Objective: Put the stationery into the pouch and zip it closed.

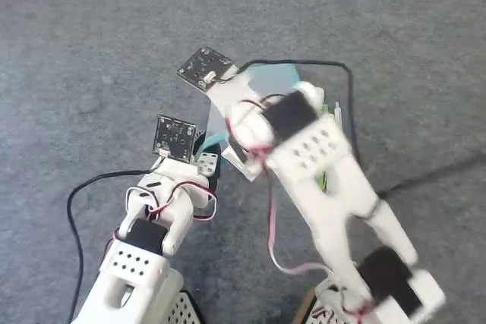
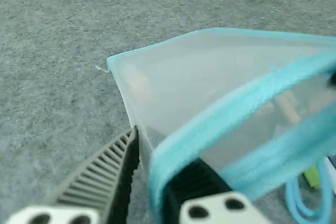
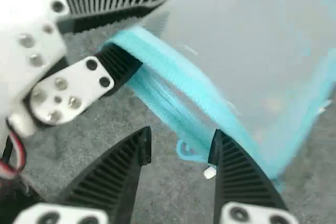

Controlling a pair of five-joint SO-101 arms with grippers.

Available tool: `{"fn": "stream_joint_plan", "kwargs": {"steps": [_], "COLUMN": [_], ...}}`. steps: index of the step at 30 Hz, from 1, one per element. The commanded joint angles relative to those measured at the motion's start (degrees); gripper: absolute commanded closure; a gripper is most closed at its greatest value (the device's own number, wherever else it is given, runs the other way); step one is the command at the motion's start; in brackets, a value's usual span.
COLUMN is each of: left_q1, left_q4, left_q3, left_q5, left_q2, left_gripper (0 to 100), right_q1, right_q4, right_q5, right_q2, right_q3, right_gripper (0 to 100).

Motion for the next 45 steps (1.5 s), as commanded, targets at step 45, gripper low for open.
{"fn": "stream_joint_plan", "kwargs": {"steps": [45], "left_q1": [-4.75], "left_q4": [-0.35], "left_q3": [-0.31], "left_q5": [-1.14], "left_q2": [-0.62], "left_gripper": [99], "right_q1": [36.26], "right_q4": [-37.14], "right_q5": [1.14], "right_q2": [6.81], "right_q3": [43.43], "right_gripper": [80.5]}}
